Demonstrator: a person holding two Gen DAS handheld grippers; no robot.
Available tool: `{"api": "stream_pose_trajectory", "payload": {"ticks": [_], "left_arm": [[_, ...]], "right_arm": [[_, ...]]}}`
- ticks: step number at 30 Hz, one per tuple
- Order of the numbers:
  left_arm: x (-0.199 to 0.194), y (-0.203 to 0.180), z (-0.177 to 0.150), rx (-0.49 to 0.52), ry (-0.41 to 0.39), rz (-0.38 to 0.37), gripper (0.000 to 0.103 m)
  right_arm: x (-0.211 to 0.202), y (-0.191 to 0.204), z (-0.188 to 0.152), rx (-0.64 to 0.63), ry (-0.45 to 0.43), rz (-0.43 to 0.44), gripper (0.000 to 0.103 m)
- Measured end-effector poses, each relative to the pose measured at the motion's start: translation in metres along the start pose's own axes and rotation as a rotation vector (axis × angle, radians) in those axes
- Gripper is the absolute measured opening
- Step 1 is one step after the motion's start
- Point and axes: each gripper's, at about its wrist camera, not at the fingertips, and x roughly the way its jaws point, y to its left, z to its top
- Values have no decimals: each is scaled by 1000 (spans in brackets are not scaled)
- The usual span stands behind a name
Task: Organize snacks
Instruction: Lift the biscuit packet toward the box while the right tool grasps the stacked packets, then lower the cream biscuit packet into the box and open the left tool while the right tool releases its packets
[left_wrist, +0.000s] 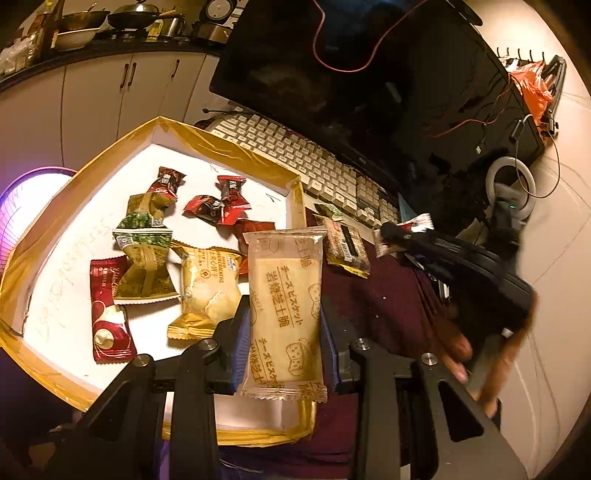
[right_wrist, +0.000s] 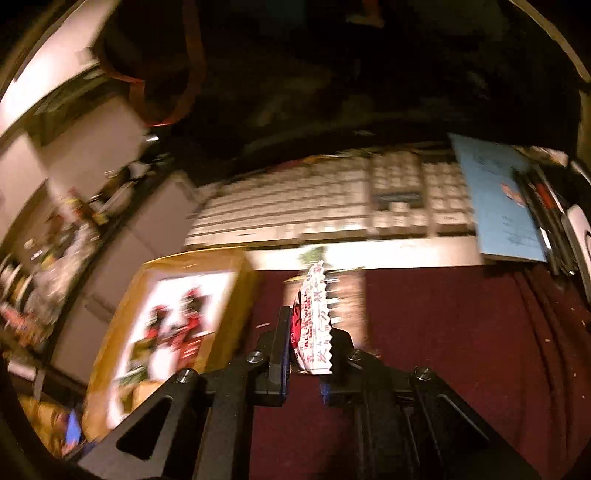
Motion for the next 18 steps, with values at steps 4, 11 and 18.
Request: {"api": "stream_pose_trajectory", "payload": {"ticks": [4, 11, 18], "left_arm": [[-1, 4, 1, -4, -4, 5, 31], [-11, 22, 11, -23, -45, 52, 31], [-4, 51, 21, -48, -39, 158, 31]], "right_arm": [[-16, 39, -9, -101, -3, 101, 12], [-13, 98, -22, -254, 13, 203, 12], [21, 131, -35, -301, 108, 246, 12]]}}
